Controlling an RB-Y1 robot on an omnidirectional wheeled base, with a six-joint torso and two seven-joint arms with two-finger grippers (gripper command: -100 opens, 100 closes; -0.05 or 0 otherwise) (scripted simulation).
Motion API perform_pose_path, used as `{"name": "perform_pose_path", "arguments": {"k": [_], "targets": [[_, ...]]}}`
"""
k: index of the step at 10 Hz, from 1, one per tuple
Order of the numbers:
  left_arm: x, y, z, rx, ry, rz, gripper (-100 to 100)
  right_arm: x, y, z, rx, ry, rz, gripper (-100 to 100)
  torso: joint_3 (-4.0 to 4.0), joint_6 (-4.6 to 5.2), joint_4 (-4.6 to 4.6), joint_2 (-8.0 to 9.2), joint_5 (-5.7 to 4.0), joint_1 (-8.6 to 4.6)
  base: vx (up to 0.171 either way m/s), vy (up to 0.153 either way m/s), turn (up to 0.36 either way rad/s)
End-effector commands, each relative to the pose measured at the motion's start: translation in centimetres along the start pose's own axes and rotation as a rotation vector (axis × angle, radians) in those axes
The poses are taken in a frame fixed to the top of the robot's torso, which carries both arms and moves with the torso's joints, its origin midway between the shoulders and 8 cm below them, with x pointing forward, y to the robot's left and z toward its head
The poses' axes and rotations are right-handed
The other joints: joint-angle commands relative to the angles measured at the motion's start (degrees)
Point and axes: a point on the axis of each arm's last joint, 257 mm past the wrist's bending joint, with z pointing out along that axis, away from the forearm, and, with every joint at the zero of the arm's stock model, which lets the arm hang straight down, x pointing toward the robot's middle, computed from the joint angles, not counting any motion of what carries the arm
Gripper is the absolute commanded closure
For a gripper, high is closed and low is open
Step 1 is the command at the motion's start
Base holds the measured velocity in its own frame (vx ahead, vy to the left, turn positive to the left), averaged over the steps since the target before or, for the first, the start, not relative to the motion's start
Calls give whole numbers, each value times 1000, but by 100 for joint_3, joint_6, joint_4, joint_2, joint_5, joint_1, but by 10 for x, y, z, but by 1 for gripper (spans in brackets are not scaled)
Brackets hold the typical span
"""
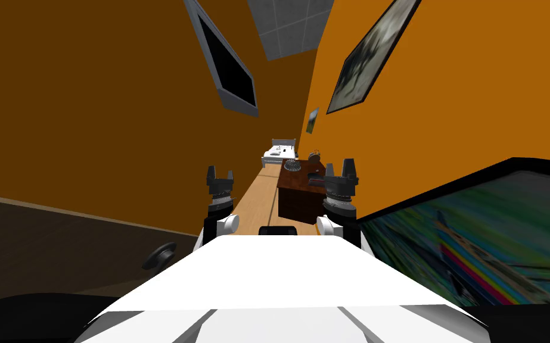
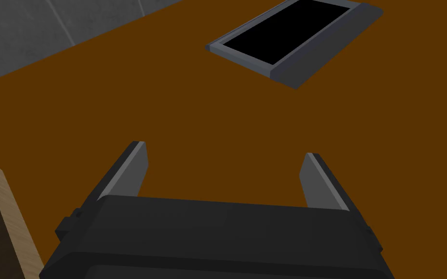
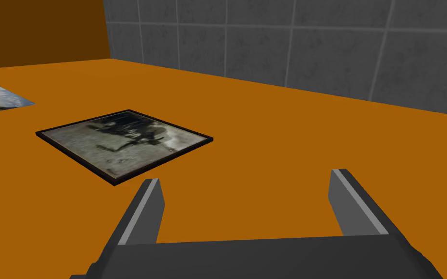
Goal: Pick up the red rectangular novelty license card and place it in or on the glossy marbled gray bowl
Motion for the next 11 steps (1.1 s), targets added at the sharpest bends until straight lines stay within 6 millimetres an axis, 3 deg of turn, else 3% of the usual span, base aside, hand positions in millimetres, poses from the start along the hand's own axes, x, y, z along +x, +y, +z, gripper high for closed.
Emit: {"name": "perform_pose_path", "arguments": {"k": [1,11], "targets": [[0,0,0,0,0,0,0,6,-2,-1,-4,44,-11,-100,0,0,0,0,0,0,-2,0,-39],[0,0,0,0,0,0,0,41,-27,-19,-37,319,-107,-100,0,0,0,0,-1,-2,-2,1,-52]]}}
